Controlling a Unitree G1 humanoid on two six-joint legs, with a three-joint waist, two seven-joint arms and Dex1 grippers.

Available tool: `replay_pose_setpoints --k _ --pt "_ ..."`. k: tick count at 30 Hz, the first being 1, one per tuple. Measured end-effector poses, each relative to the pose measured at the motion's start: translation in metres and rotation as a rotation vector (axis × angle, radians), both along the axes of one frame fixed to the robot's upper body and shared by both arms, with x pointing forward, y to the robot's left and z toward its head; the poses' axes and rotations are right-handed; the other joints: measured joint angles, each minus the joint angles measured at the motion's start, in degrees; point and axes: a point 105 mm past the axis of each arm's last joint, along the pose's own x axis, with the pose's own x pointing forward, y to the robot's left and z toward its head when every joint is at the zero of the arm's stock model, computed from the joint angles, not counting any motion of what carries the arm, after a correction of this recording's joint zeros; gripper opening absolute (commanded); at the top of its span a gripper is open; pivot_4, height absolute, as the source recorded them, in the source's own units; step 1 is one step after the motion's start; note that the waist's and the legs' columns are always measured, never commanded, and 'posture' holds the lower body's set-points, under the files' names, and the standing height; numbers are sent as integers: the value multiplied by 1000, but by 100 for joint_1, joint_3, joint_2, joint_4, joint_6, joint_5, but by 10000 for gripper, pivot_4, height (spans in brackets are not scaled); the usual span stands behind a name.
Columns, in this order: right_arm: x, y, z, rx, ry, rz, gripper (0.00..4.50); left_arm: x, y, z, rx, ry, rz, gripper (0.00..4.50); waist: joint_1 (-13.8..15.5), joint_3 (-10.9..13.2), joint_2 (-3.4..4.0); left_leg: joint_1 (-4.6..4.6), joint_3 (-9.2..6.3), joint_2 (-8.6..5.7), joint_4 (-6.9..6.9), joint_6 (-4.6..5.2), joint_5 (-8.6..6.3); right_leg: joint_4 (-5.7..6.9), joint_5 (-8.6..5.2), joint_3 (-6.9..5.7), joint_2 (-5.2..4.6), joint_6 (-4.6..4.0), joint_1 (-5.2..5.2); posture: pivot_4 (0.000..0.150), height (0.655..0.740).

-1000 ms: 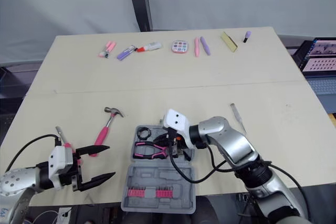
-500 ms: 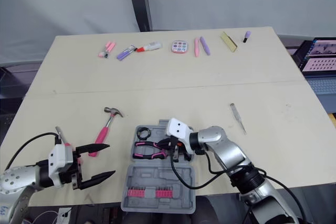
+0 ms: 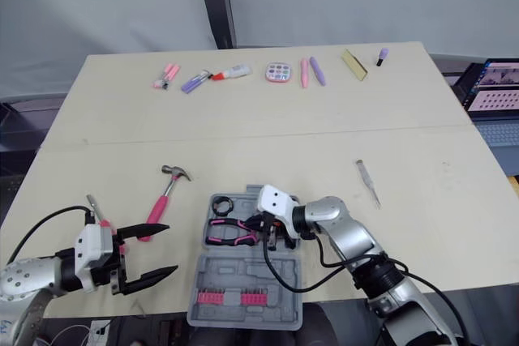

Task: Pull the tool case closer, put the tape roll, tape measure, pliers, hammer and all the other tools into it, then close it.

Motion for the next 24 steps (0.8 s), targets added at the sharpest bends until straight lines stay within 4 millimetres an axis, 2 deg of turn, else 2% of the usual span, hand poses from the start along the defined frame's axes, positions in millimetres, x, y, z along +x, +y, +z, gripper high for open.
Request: replay_pose_setpoints --k 24 --pt "-1 -2 -14 -73 -11 9 533 4 -13 4 -9 -16 -42 45000 8 -55 -14 46 -13 3 -11 0 0 -42 0 -1 6 0 68 1500 7400"
